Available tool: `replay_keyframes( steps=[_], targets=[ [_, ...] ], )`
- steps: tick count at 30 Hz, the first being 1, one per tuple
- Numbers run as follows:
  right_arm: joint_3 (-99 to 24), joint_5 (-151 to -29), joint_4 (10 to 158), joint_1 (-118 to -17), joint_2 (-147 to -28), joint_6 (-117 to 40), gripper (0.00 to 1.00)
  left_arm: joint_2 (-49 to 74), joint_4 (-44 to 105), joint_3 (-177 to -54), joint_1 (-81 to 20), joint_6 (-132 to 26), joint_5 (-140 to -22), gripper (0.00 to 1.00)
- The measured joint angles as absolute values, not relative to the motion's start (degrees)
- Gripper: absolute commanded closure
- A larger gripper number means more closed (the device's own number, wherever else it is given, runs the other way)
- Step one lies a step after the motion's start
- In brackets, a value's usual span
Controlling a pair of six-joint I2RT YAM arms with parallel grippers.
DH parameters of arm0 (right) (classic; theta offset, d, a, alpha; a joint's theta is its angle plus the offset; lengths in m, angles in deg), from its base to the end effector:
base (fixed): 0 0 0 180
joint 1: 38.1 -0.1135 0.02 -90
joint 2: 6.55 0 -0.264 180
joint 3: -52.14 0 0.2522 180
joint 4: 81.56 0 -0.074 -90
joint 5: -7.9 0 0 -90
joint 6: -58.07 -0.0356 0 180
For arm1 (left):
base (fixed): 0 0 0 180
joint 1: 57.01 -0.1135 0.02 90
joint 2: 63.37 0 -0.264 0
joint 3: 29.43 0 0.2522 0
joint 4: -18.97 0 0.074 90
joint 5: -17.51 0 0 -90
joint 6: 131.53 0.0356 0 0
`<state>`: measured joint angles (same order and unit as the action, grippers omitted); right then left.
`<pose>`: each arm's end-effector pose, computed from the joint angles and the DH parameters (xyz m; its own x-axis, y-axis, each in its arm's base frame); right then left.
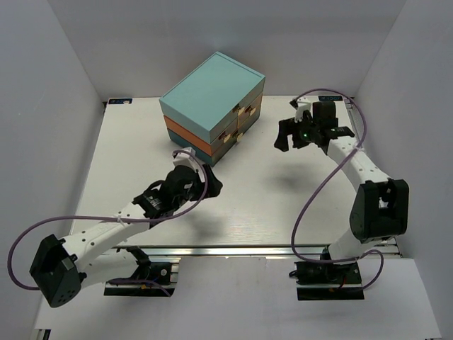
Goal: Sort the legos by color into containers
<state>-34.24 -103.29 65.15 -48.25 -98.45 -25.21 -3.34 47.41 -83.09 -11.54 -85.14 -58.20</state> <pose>0.3554 0.0767 0.2859 -0.5610 -0.2113 -0.8004 -0.5107 0.8493 0.1338 0.1660 -0.1563 0.2523 -0.6683 -0.2737 -0.6917 0.1212 0.8774 -0.4643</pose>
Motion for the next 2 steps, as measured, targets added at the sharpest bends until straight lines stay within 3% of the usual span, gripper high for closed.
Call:
replay_keyframes(
  steps=[2],
  targets=[
    [-33.39,-102.79,65.54,-47.75,-97.14,-25.86,0.10,-3.05,46.42,-83.16,-11.54,-84.29,-58.49,0.02]
  ],
)
